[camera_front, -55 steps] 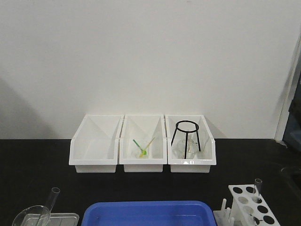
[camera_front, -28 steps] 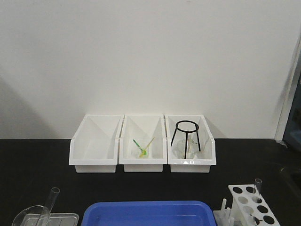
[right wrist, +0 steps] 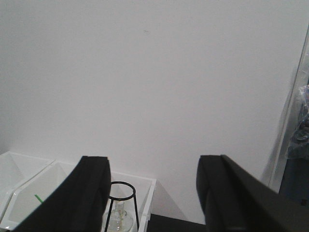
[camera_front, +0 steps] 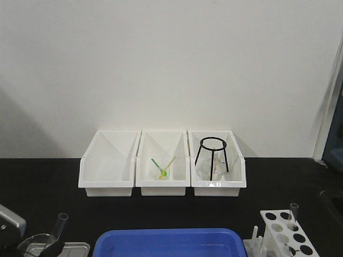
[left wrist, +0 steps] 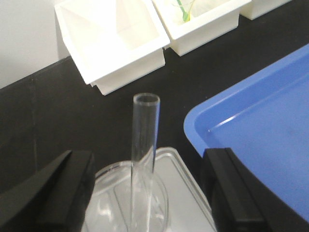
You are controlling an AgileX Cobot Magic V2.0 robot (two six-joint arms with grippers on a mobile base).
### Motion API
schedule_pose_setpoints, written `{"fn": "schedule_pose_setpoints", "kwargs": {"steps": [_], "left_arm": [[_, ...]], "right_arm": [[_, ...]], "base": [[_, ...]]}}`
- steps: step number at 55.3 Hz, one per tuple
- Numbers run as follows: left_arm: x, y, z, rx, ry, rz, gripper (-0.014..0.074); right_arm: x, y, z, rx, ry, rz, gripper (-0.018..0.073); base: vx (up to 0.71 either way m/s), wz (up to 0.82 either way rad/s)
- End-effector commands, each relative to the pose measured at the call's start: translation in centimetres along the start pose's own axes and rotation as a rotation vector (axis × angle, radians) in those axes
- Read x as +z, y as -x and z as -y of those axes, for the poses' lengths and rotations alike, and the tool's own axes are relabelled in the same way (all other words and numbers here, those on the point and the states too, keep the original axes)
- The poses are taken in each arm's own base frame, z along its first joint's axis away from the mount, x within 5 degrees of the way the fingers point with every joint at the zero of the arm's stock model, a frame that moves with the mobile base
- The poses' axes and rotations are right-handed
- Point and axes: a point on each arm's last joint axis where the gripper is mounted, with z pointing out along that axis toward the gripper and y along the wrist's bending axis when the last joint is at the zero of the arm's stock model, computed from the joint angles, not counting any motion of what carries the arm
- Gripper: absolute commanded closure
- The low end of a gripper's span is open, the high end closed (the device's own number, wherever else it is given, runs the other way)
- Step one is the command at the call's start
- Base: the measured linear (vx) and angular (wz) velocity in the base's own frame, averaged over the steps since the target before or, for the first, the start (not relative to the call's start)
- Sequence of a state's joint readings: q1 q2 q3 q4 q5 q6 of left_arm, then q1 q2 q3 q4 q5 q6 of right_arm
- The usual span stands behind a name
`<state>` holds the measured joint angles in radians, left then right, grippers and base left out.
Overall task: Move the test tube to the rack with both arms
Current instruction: 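Lower the left gripper around the glass test tube in the beaker, then close the left gripper on the test tube and lift it out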
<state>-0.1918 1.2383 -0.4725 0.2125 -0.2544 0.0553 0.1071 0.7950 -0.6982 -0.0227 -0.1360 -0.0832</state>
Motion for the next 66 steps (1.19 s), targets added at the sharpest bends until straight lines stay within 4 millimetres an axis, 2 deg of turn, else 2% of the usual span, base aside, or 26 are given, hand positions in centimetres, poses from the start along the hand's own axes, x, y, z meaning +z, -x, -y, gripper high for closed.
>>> {"fn": "schedule_pose_setpoints", "kwargs": {"steps": [1,15,24,30,34,50,59,66], "left_arm": [[1.1,2.4,-0.4,-0.007,0.008,0.124,0.0027],[4.7,2.9,-0.5,-0.012,-0.005,0.147,0.0027],[6.3,2.7,-0.6,-0.014,-0.011,0.125,0.0055],[6.3,2.9,-0.6,-0.014,-0.01,0.139,0.0119],[6.3,3.0,-0.6,-0.014,-0.01,0.15,0.0193],[6.3,3.0,-0.6,-0.014,-0.009,0.154,0.0607],[5.8,3.7,-0.7,-0.021,-0.004,0.192,0.0604],[3.7,5.7,-1.1,-0.082,0.008,0.281,0.0604]], "right_arm": [[-0.1,2.0,0.3,-0.013,-0.015,0.116,0.0107],[-0.1,2.0,0.3,-0.016,-0.015,0.116,0.0107],[-0.1,2.0,0.3,-0.016,-0.015,0.116,0.0107],[-0.1,2.0,0.3,-0.016,-0.015,0.116,0.0107],[-0.1,2.0,0.3,-0.016,-0.015,0.116,0.0107],[-0.1,2.0,0.3,-0.016,-0.015,0.116,0.0108],[-0.1,2.0,0.3,-0.016,-0.015,0.116,0.0108],[-0.1,2.0,0.3,-0.016,-0.015,0.116,0.0108]], "base": [[0.0,0.0],[0.0,0.0],[0.0,0.0],[0.0,0.0],[0.0,0.0],[0.0,0.0],[0.0,0.0],[0.0,0.0]]}}
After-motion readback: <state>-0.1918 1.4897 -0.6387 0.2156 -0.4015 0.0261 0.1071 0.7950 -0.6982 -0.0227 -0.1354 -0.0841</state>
